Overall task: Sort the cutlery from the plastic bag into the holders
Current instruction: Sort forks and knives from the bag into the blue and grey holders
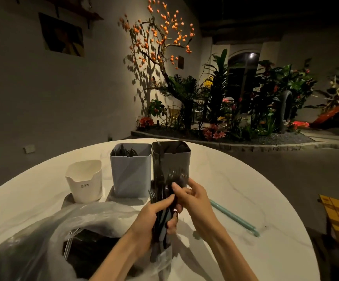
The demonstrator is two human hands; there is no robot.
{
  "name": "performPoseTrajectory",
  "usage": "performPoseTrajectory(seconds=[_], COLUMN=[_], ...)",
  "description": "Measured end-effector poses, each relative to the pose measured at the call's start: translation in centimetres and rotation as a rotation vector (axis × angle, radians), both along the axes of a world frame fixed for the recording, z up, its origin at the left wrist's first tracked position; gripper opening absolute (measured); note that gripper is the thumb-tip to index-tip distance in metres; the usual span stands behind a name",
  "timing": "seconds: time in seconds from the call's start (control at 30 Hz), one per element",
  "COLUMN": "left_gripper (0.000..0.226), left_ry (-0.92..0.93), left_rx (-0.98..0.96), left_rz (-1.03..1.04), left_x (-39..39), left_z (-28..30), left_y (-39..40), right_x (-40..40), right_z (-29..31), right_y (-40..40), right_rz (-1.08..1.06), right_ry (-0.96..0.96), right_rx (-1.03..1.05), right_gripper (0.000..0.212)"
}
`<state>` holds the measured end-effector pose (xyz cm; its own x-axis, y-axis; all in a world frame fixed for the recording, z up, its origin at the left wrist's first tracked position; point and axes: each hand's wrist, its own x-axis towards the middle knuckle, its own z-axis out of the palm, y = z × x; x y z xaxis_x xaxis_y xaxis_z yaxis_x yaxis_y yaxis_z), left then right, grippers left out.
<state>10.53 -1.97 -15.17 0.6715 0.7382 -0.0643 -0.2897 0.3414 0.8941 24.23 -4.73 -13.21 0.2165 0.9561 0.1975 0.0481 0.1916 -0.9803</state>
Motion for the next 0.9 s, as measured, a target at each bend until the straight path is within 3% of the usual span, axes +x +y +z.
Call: performPoseTrajectory(seconds=[0.1, 0.27, 0.4, 0.47, 0.73, 0.9], left_gripper=[0.032, 0.03, 0.029, 0.028, 0.035, 0.035], left_ry=[0.056, 0.061, 0.103, 0.082, 0.135, 0.091], left_rx=[0.108, 0.088, 0.152, 0.164, 0.122, 0.145], left_rz=[0.079, 0.215, 0.252, 0.232, 0.354, 0.21], left_x=[-0.3, -0.3, -0.6, -0.8, -1.0, -1.1], left_z=[0.1, -0.1, 0.2, 0.3, 0.2, 0.4], left_y=[0.2, 0.1, -0.2, -0.4, -0.1, -0.1], right_x=[0.1, -0.1, -0.7, -0.7, 0.6, -0.5], right_z=[-0.2, -1.1, -1.4, -1.5, 0.0, -0.1], right_y=[0.7, 0.3, 0.2, 0.4, -0.2, -0.9], right_rz=[0.027, -0.026, -0.016, -0.07, -0.202, 0.024], right_ry=[0.048, 0.006, -0.033, -0.01, 0.502, 0.135], right_rx=[0.008, 0.03, -0.015, 0.001, 0.14, -0.094], right_gripper=[0.017, 0.02, 0.041, 0.039, 0.026, 0.04])
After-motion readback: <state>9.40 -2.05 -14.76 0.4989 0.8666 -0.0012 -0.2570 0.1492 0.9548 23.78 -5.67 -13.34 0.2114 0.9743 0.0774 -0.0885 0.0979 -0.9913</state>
